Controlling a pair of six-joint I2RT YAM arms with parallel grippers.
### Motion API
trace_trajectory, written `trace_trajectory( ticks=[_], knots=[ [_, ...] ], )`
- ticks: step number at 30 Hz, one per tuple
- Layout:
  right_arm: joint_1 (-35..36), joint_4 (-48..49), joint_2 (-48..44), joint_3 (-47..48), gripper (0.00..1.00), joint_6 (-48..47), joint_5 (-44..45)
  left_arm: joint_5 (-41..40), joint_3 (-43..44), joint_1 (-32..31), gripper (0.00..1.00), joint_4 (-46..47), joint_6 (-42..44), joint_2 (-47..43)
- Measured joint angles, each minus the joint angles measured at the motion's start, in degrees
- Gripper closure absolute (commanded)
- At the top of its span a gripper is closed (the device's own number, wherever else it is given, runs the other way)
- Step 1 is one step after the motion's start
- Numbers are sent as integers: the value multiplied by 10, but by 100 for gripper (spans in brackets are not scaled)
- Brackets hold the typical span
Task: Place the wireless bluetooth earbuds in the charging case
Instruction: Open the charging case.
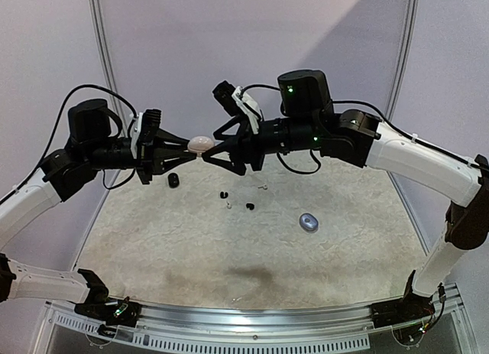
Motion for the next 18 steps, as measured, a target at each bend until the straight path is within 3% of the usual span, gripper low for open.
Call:
trace_trajectory(
  ticks=[6, 18],
  knots=[
    [0, -16, 10, 3, 29, 0, 3, -22, 1, -1, 100, -39, 76, -2],
    [-10, -12, 12, 14, 29, 21, 5, -35, -4, -9, 100, -97, 133, -3]
  ],
)
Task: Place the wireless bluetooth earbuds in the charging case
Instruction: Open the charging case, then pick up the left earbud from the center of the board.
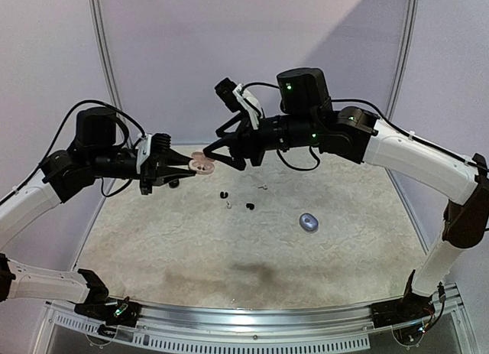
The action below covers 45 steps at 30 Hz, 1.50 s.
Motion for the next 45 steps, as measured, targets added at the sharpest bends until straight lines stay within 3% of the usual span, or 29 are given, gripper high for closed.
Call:
trace_trajectory(
  ticks=[7, 15, 22, 30, 36, 45],
  knots=[
    [-9, 24, 0, 6, 28, 8, 3, 6, -8, -5, 100, -20, -20, 0],
    [-18, 29, 0, 6, 26, 30, -2, -5, -46, 5, 100, 35, -202, 0],
    [-81, -11, 24, 31, 37, 142, 135, -44, -96, 33, 100, 77, -308, -13],
    [-148, -131, 192, 104, 39, 277, 264, -94, -132, 49, 100, 105, -340, -39],
    [-160, -211, 347, 198, 43, 322, 286, -106, -153, 50, 100, 117, -346, -55],
    [-174, -244, 464, 291, 52, 366, 289, -116, -182, 50, 100, 130, -346, -85]
  ],
)
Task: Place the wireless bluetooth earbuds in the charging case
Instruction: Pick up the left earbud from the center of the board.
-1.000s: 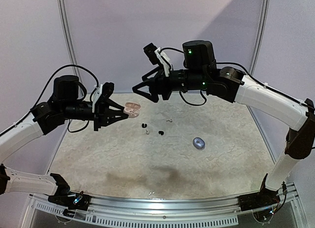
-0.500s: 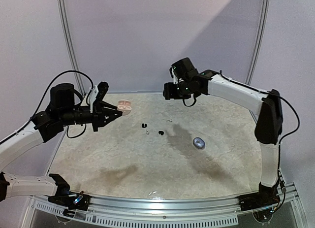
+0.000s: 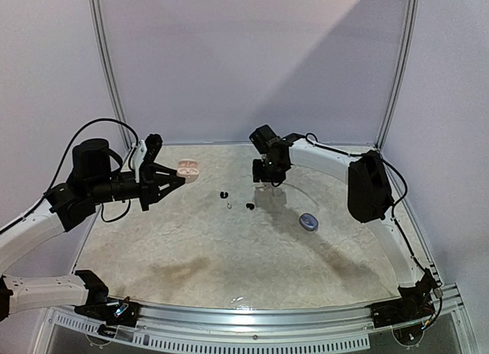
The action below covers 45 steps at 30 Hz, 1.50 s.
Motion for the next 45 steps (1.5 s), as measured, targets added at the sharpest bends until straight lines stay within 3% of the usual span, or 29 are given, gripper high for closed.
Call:
trace_trajectory(
  ticks=[13, 21, 27, 41, 45],
  knots=[
    [-7, -24, 61, 50, 67, 67, 10, -11, -30, 1, 100, 20, 3, -28],
    [-7, -28, 64, 55, 69, 77, 14, -24, -33, 8, 100, 20, 5, -37],
    [-7, -31, 64, 54, 79, 73, 17, -25, -33, 12, 100, 21, 12, -36],
    [-5, -7, 47, 18, 78, 61, 10, -25, -33, 14, 100, 22, 18, -29],
    [-5, 7, 38, -1, 83, 60, 4, -25, -33, 14, 100, 22, 20, -29]
  ],
)
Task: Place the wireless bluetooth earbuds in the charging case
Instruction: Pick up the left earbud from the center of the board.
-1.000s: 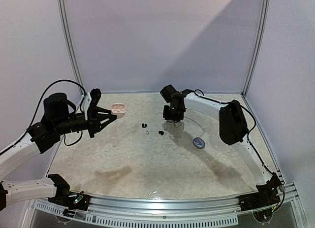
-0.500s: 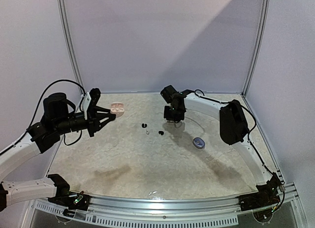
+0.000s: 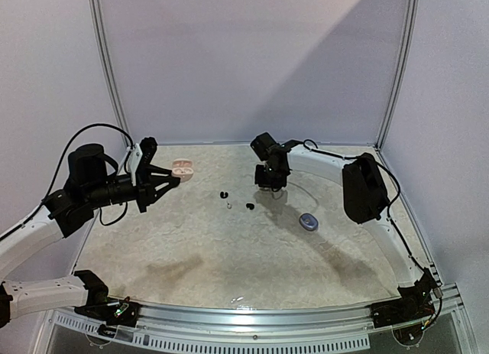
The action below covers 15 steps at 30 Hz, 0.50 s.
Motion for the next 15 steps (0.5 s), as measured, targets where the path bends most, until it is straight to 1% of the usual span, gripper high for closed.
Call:
trace_trajectory(
  ticks=[8, 11, 15],
  knots=[
    [2, 10, -17, -29, 80, -5, -14, 0, 0, 0, 100, 0, 0, 0],
    [3, 18, -21, -37, 81, -14, -18, 0, 0, 0, 100, 0, 2, 0],
    [3, 49, -40, -76, 84, -38, -37, 0, 0, 1, 100, 0, 5, 0]
  ],
)
